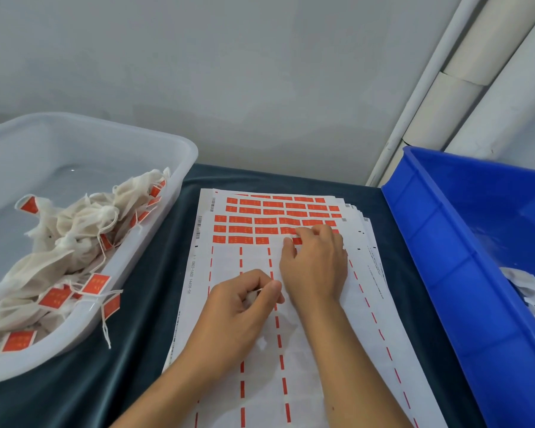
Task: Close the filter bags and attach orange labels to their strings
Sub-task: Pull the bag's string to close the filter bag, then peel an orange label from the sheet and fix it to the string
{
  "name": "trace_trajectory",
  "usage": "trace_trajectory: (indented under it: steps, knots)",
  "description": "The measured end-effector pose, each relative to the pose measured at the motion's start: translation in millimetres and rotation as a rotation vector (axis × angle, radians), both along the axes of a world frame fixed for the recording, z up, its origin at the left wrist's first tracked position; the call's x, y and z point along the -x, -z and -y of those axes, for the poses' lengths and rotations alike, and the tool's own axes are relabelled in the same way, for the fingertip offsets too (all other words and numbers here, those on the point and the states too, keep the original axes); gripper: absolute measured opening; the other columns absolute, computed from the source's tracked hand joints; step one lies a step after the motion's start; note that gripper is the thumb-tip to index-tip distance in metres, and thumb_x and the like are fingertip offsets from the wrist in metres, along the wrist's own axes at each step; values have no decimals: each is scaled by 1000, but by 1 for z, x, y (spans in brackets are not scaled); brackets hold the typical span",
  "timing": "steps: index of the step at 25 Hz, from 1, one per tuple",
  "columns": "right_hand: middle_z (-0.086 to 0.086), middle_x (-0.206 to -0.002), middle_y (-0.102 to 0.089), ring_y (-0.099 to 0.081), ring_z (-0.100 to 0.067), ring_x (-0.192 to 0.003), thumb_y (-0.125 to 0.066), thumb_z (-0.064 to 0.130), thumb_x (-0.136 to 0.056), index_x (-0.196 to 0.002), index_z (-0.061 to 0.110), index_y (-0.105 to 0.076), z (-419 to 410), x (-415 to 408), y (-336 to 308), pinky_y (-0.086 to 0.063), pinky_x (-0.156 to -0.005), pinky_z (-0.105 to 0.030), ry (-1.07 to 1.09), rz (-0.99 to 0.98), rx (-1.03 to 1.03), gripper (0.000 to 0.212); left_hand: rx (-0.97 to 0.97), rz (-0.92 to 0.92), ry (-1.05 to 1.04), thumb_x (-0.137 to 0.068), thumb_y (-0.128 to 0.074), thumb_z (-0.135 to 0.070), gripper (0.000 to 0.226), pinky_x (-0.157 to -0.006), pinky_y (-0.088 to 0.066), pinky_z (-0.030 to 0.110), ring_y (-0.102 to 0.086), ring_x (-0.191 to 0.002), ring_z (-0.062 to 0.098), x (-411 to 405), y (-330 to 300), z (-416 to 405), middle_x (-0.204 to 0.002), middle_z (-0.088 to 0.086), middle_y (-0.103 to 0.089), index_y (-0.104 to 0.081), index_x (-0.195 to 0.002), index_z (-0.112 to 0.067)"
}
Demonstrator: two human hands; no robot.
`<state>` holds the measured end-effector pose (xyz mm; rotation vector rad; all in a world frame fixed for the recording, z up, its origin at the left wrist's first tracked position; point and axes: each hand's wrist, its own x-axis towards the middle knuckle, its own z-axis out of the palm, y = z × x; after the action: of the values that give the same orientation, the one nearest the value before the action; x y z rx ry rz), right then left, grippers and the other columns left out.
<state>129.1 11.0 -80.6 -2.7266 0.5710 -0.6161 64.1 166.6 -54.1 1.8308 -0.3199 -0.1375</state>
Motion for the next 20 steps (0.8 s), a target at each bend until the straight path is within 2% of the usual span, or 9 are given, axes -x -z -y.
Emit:
trace_trajectory:
  steps: [4, 8, 10, 13, 16, 20]
  knots:
    - [3, -148, -52, -48, -22, -129, -42, 52, -104, -147, 36, -55, 5, -8, -3, -44, -109, -39, -117, -113, 148, 48, -2, 6, -2, -103, -55, -42, 26, -69, -48, 11, -63, -71, 5, 0, 1, 0, -74, -12, -67, -71, -83, -38]
    - [1, -158, -39, -37, -25, -141, -37, 52, -105, -155, 39, -40, 14, -10, -9, -37, -118, -46, -185, -246, 235, 52, -58, -29, 1, -101, -54, -48, 29, -71, -48, 7, -66, -83, 0, 0, 0, 1, -82, -21, -70, -70, -79, -38]
    - [2, -156, -42, -39, -24, -139, -43, 49, -104, -152, 37, -45, 9, -9, -11, -37, -117, -44, -192, -196, 200, 49, -60, -23, 1, -101, -54, -48, 29, -72, -49, 8, -67, -84, 2, 0, -2, 0, -83, -21, -71, -71, -79, -38]
    - [4, -143, -55, -47, -18, -125, -52, 54, -99, -138, 33, -59, -11, -8, -11, -41, -106, -35, -199, -46, 100, 45, 50, -6, -11, -104, -58, -34, 30, -68, -48, 12, -64, -68, 4, 0, -3, 0, -70, -16, -69, -72, -77, -38]
    - [7, -139, -56, -48, -17, -124, -45, 78, -90, -133, 31, -61, -31, -10, -9, -41, -105, -36, -119, -132, 50, 66, 169, -9, -30, -104, -61, -21, 33, -66, -47, 15, -60, -63, 4, 0, 0, -1, -65, -9, -66, -72, -74, -26]
    - [7, -142, -54, -47, -18, -126, -43, 84, -87, -132, 31, -62, -42, -10, -2, -38, -107, -37, -62, -150, 51, 72, 212, -32, -33, -102, -61, -24, 30, -63, -44, 13, -58, -63, 0, 2, 1, 2, -64, -12, -65, -73, -74, -24]
